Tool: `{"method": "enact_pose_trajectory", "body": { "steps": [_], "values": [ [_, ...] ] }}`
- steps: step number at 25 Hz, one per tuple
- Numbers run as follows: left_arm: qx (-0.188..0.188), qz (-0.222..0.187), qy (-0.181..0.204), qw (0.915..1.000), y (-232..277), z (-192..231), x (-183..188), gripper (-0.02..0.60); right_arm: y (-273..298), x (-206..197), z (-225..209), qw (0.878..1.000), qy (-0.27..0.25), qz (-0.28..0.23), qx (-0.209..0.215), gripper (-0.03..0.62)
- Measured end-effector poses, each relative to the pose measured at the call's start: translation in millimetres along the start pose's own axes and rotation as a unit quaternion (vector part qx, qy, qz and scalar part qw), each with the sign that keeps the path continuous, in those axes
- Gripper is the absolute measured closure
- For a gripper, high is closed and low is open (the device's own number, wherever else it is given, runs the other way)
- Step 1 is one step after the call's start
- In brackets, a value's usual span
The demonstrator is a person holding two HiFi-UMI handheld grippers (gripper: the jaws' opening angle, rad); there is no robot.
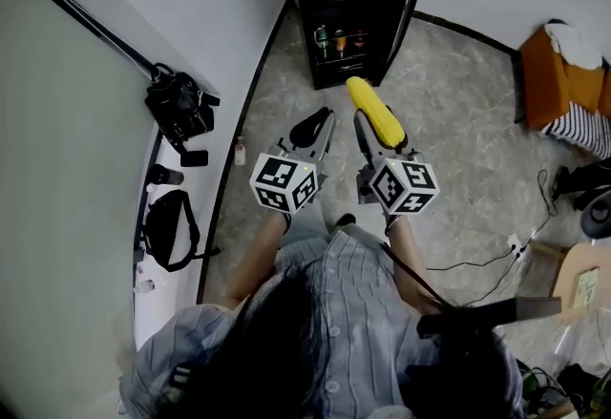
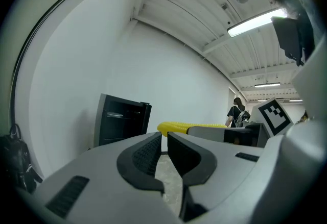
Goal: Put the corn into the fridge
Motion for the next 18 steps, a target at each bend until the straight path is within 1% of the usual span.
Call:
{"method": "enact_pose_trajectory", "body": {
  "steps": [5, 8, 14, 18],
  "values": [
    [0.011, -0.007, -0.005, 0.9999, -4.9, 3.3, 0.4, 0.538, -1.4, -3.3, 2.5, 1.0, -0.001, 0.003, 0.009, 0.335],
    [0.012, -0.003, -0.009, 0.9999, -2.0, 4.5, -3.5, 0.538, -1.6, -6.5, 0.2, 1.0, -0.005, 0.009, 0.01, 0.335],
    [0.001, 0.011, -0.005, 0.9999, 16.6, 6.1, -5.9, 0.538, 4.3, -8.8, -15.3, 1.0, 0.001, 0.011, -0.005, 0.335],
    [-0.004, 0.018, -0.008, 0.9998, 34.9, 17.6, -5.0, 0.538, 19.2, -8.2, -26.8, 1.0, 0.002, 0.014, -0.015, 0.335]
  ]
}}
Point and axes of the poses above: the fingertips, and each gripper's own axes: y forward along the fingers, z to its left, x out of its top, the point moved 7 cm from there along -y, backward along the fingers, and after that the axes turned 10 degrees about -y, right-handed, at the moved point
